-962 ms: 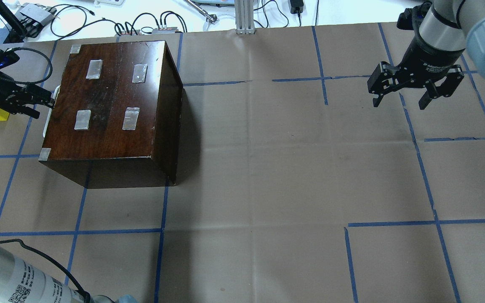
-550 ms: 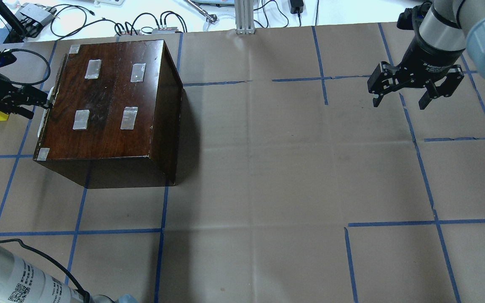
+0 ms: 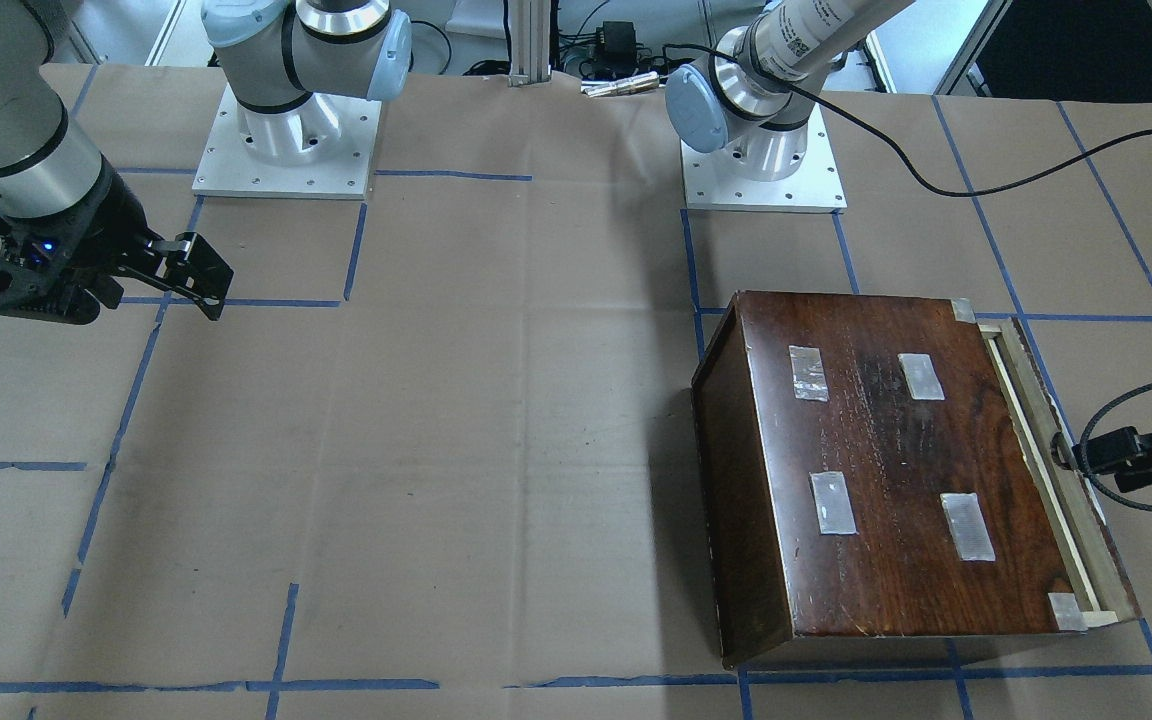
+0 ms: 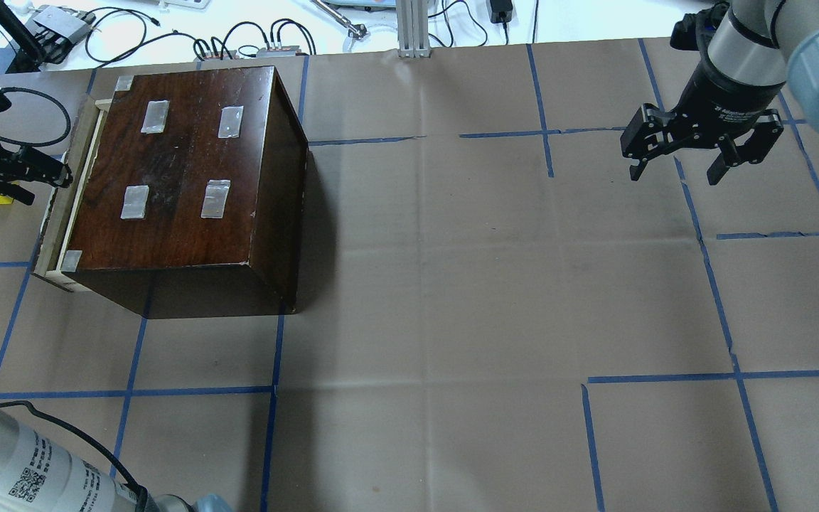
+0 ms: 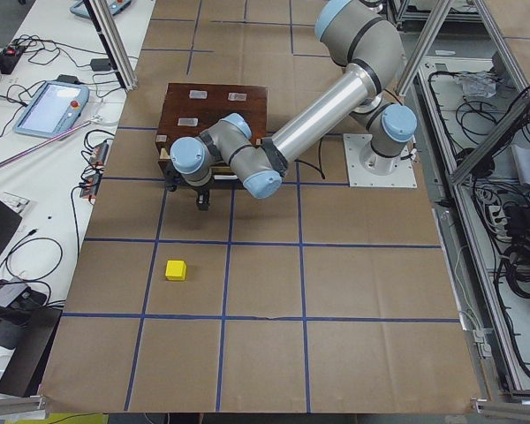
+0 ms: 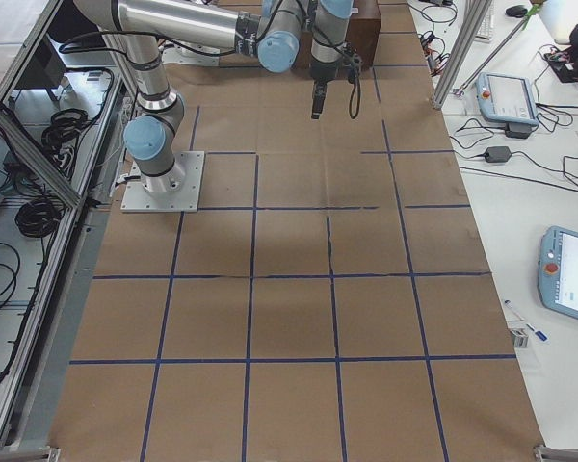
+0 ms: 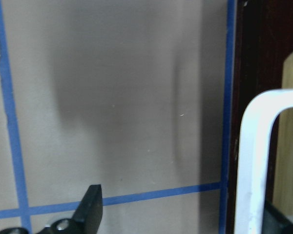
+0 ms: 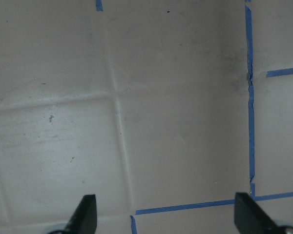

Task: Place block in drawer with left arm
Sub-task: 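Pull the drawer out of the wooden box with the left gripper, then release the handle and move the left gripper over the yellow cube, then close the left gripper on the yellow cube and lift it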

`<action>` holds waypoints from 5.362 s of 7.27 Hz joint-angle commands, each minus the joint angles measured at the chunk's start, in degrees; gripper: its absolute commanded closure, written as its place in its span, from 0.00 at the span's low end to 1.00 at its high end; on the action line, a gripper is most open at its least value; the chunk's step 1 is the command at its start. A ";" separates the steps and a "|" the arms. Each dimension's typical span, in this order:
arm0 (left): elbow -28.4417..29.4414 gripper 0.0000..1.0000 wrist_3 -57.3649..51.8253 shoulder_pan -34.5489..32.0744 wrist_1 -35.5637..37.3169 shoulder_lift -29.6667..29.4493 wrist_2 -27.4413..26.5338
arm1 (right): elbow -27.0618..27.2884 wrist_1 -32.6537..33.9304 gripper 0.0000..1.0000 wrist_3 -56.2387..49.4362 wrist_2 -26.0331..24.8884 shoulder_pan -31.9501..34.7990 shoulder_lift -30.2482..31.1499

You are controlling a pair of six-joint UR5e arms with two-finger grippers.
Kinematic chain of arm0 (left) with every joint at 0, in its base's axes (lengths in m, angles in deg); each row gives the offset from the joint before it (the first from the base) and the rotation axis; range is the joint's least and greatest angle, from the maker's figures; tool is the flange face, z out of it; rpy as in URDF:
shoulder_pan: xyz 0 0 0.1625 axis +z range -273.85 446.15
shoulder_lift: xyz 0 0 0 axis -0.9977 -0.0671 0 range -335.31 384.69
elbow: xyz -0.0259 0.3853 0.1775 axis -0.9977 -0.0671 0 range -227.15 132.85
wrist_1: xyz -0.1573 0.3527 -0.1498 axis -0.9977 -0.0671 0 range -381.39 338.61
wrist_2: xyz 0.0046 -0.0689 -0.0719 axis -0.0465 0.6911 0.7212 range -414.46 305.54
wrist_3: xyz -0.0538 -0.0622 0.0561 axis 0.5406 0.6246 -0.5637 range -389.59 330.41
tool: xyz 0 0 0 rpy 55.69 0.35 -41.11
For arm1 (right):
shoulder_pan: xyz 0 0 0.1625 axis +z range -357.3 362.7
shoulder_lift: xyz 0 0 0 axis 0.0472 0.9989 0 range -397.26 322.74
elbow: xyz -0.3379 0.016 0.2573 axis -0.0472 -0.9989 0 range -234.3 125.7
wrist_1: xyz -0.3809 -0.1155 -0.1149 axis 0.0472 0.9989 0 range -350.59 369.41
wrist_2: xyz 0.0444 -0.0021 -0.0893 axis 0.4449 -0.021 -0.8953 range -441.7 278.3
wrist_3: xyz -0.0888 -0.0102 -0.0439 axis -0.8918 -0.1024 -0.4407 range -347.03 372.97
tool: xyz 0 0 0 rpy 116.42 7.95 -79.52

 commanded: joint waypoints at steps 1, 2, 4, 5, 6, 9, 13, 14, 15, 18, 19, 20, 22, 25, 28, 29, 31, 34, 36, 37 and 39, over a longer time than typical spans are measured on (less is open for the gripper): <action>0.70 0.02 -0.24 1.08 0.01 -0.07 -1.38 | 0.06 0.00 0.00 0.00 0.00 0.00 0.03; 0.79 0.02 -0.33 1.86 0.01 -0.07 -1.91 | -0.03 0.00 0.00 0.00 0.00 0.00 0.03; 0.88 0.02 -0.33 2.66 0.01 -0.07 -3.75 | 0.06 0.00 0.00 0.00 0.00 0.00 0.03; 0.80 0.02 -0.42 2.84 0.01 -0.07 -3.93 | -0.03 0.00 0.00 0.00 0.00 0.00 0.03; 0.88 0.02 -0.42 2.93 0.09 -0.07 -4.46 | -0.03 0.00 0.00 0.00 0.00 0.00 0.03; 1.06 0.02 -0.42 3.72 0.09 -0.16 -5.87 | 0.06 0.00 0.00 0.00 0.00 0.00 0.03; 4.65 0.02 -0.33 3.72 0.01 -0.25 -8.76 | 0.05 0.00 0.00 0.00 0.00 0.00 0.03; 5.71 0.02 -0.33 3.72 0.01 -0.34 -8.86 | -0.03 0.00 0.00 0.00 0.00 0.00 0.03; 7.46 0.02 -0.24 3.72 0.01 -1.38 -10.08 | 0.05 0.00 0.00 0.09 0.00 0.00 0.03; 13.24 0.02 -0.15 3.72 0.09 -6.03 -12.02 | 0.06 0.00 0.00 0.09 0.00 0.00 0.03; 16.84 0.02 -0.07 3.72 0.09 -9.18 -12.02 | 0.06 0.00 0.00 0.00 0.00 0.00 0.03; 20.27 0.02 0.02 3.72 0.44 -12.43 -11.85 | 0.06 0.00 0.00 0.09 0.00 0.00 -0.06; 22.33 0.02 -0.24 3.63 6.40 -17.45 -11.85 | 0.06 0.00 0.00 0.00 0.00 0.00 0.03; 23.99 0.01 -0.24 3.63 6.42 -19.76 -11.93 | 0.06 0.00 0.00 0.09 0.00 0.00 0.03; 28.47 0.01 -0.15 3.63 6.51 -23.70 -11.58 | 0.06 0.00 0.00 0.00 0.00 0.00 0.03; 28.83 0.02 -0.15 3.72 6.51 -24.50 -11.76 | 0.06 0.00 0.00 0.09 0.00 0.00 0.03; 29.27 0.02 -0.07 3.72 6.60 -25.64 -11.67 | 0.06 0.00 0.00 0.00 0.00 0.00 -0.06; 30.68 0.02 -0.15 3.72 6.51 -27.23 -11.76 | 0.06 0.00 0.00 0.00 0.00 0.00 0.03; 30.59 0.20 -0.15 3.72 6.51 -27.32 -12.02 | 0.06 0.00 0.00 0.09 0.00 0.00 0.03; 30.59 0.33 -0.15 3.72 6.51 -27.23 -12.11 | 0.06 0.00 0.00 0.00 0.00 0.00 0.03; 30.59 0.74 0.02 3.72 5.73 -26.80 -12.28 | 0.06 0.00 0.00 0.00 0.00 0.00 -0.06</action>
